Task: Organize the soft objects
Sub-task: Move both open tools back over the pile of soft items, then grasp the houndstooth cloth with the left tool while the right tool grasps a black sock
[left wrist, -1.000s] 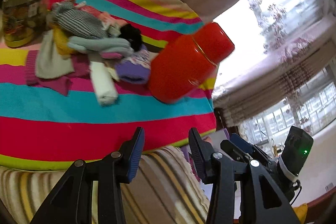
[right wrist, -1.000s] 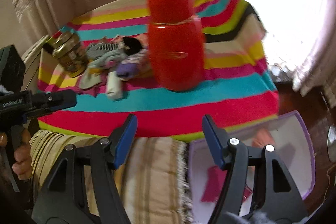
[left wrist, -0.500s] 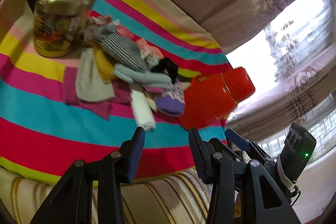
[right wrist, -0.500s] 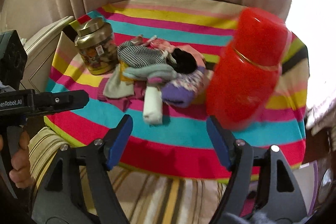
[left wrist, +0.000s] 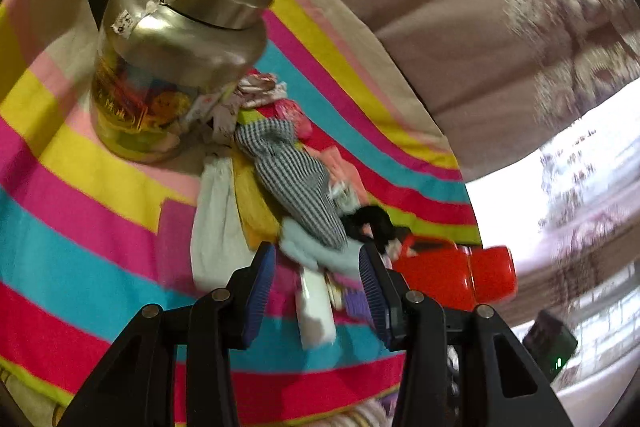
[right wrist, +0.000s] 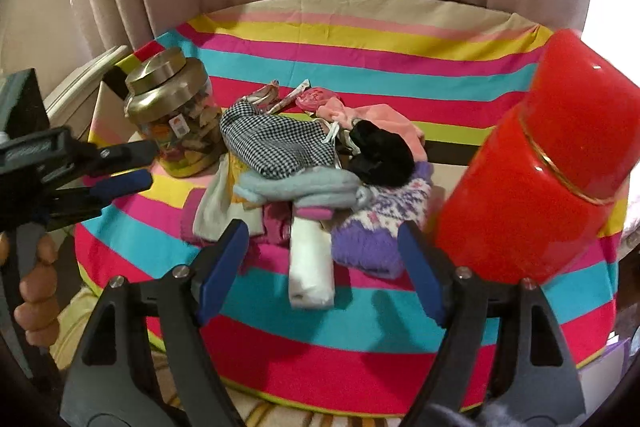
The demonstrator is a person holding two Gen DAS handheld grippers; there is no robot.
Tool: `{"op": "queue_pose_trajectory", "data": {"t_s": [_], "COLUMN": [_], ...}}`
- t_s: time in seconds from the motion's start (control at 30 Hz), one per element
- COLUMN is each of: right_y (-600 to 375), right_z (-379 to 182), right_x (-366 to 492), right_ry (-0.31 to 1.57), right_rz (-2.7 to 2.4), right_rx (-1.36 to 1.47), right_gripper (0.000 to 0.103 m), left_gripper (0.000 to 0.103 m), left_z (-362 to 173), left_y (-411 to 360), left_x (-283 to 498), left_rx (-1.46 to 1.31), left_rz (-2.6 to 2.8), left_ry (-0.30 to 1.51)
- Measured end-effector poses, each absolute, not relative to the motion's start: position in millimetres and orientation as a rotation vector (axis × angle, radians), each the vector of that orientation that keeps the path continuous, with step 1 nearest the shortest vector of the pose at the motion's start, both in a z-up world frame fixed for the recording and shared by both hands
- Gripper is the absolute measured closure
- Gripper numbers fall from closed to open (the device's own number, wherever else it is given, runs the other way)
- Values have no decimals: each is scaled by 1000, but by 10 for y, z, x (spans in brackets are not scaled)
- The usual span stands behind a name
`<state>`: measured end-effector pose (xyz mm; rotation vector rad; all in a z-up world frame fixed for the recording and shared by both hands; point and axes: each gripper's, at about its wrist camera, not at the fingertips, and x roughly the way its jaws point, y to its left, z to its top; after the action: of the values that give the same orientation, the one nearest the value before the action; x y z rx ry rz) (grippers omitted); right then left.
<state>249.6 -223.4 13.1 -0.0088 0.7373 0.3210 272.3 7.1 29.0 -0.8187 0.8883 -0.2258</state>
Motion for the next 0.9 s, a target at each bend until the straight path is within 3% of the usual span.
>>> {"op": "queue_pose_trajectory", "data": {"t_s": [0.7, 0.77, 0.8, 0.83, 0.9], "right_y": [-1976, -2003, -2003, -1991, -1975], "right_z": [-83, -135, -154, -166, -195], "right_x": [3579, 3620, 3640, 3655, 3674], "right_ry": [774, 779, 779, 780, 778], "right_rz": [72, 59, 59, 53, 36], "right_rx": [-126, -125, -128, -135, -146], "right_gripper": [22, 23, 23, 23, 23], "left_gripper": [58, 64, 81, 91, 93], "left_z": [-396, -434, -438, -441, -426], "left_y": [-245, -274, -289, -293, -284], "left_x": [3694, 3713, 3710, 3708, 3669], "left_rx": [-947, -927, -909, -893, -880], "left_rz": [-257, -261, -267, -265, -264], "left_ry": [1039, 1045, 1036, 1035, 1023]}}
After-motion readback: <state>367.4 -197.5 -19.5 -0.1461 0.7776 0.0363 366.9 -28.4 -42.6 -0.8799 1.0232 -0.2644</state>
